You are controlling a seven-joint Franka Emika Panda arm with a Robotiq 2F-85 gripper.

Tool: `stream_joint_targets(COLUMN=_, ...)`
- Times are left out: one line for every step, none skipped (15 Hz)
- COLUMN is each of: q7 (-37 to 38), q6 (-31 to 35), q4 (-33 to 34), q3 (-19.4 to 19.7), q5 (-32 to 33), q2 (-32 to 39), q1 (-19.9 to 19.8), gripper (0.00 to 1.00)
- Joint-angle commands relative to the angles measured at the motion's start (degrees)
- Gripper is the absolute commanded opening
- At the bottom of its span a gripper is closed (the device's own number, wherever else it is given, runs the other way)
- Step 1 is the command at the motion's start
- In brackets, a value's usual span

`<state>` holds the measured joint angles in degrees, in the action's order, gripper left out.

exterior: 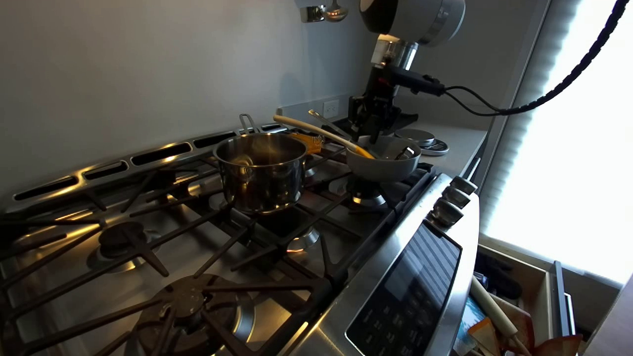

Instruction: Remove the serving spoon from the pot

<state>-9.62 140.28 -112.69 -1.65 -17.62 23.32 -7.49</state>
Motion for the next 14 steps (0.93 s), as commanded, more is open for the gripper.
stream_joint_targets(q7=-2.94, q6=-0.74, q4=-1.29, q3=-0.93, q5=-0.79, q2=-1.0, q1=-1.0, gripper=0.56)
stream_joint_targets(q7=-2.93, q6=-0.63, q4=-0.66, q3=-0.39, q5=0.83, q2=-0.11, q1=-0.51, gripper=0.57)
stream_joint_targets(q7=-2.99, q6=-0.76, q4=-0.18, q3=-0.01, q5=1.99, q2=0.51, q1=-0.26, gripper=0.58)
stream_joint_targets(q7=-3.33, q6=-1.07, q4=0.32, q3=0.13, q5=2.7, q2=1.03, q1=-0.24, gripper=0.57)
stream_joint_targets(q7=-3.6, q6=-1.02, q4=0.54, q3=0.17, q5=3.23, q2=1.42, q1=-0.24, gripper=0.57)
stream_joint_targets(q7=-4.34, q6=-1.22, q4=1.03, q3=-0.06, q5=3.26, q2=1.97, q1=-0.44, gripper=0.56)
stream_joint_targets(q7=-4.8, q6=-1.33, q4=1.27, q3=-0.22, q5=3.27, q2=2.32, q1=-0.52, gripper=0.55)
stream_joint_targets(q7=-5.18, q6=-1.48, q4=1.64, q3=-0.34, q5=3.43, q2=2.64, q1=-0.5, gripper=0.56)
stream_joint_targets(q7=-5.6, q6=-1.69, q4=1.87, q3=-0.36, q5=3.65, q2=2.91, q1=-0.48, gripper=0.53)
stream_joint_targets(q7=-5.52, q6=-1.91, q4=2.01, q3=-0.14, q5=4.24, q2=3.14, q1=-0.32, gripper=0.45)
stream_joint_targets(q7=-5.69, q6=-2.05, q4=2.06, q3=-0.06, q5=4.6, q2=3.24, q1=-0.3, gripper=0.38)
stream_joint_targets(q7=-5.67, q6=-2.08, q4=1.96, q3=-0.03, q5=4.86, q2=3.25, q1=-0.34, gripper=0.28)
stream_joint_targets(q7=-5.62, q6=-2.16, q4=1.91, q3=-0.03, q5=4.99, q2=3.28, q1=-0.38, gripper=0.21)
stream_joint_targets(q7=-5.62, q6=-2.33, q4=1.83, q3=-0.04, q5=5.0, q2=3.22, q1=-0.47, gripper=0.12)
